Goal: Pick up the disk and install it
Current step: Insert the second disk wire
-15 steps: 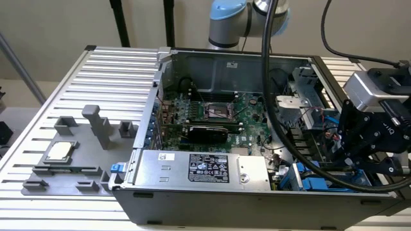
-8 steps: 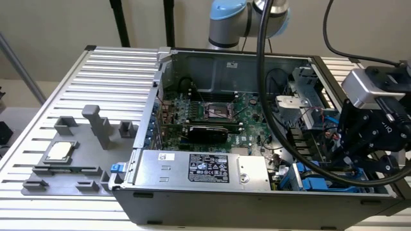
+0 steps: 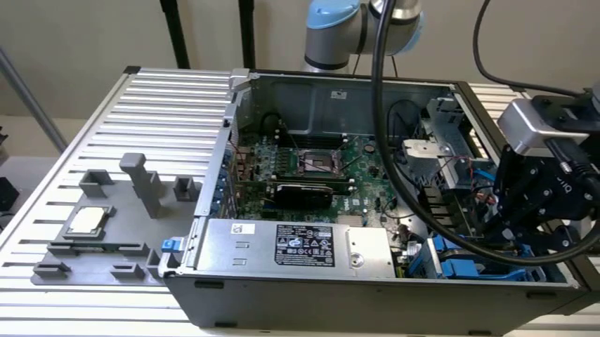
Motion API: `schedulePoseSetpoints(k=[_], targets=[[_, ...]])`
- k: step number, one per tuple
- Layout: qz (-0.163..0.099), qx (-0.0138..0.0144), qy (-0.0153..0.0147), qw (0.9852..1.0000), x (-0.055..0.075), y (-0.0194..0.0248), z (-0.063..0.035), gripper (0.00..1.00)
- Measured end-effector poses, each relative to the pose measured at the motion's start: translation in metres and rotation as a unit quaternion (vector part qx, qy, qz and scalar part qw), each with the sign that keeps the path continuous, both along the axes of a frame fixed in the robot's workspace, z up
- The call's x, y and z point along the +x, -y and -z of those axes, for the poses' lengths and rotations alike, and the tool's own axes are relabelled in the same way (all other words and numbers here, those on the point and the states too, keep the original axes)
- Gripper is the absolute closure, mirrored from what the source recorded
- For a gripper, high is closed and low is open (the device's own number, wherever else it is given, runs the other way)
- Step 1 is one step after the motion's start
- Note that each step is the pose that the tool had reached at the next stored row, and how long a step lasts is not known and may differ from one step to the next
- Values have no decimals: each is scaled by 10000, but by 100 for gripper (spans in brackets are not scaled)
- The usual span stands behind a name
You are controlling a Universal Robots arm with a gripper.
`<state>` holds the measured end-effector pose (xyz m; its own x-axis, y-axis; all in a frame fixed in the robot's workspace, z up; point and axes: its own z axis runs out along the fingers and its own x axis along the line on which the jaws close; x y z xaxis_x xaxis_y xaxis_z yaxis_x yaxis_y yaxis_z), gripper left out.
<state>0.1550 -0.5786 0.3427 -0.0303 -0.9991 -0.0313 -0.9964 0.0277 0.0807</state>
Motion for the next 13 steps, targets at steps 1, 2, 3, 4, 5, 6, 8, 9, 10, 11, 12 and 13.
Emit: schedulePoseSetpoints(k=[1, 2, 3, 4, 5, 6, 8, 9, 10, 11, 12, 13], targets=[[6, -3, 0, 10000, 0, -3, 4, 100], [11, -5, 0, 10000, 1, -7, 8, 100], [15, -7, 0, 10000, 2, -10, 12, 100], [19, -10, 0, 10000, 3, -13, 16, 100], [23, -12, 0, 10000, 4, -16, 20, 100], [28, -15, 0, 10000, 6, -19, 24, 100], [39, -19, 0, 10000, 13, -22, 34, 100], [46, -27, 0, 10000, 16, -23, 36, 100], [53, -35, 0, 10000, 19, -24, 38, 100], [62, -43, 0, 10000, 19, -25, 42, 100], [68, -49, 0, 10000, 20, -27, 47, 100], [73, -53, 0, 10000, 21, -29, 53, 100]])
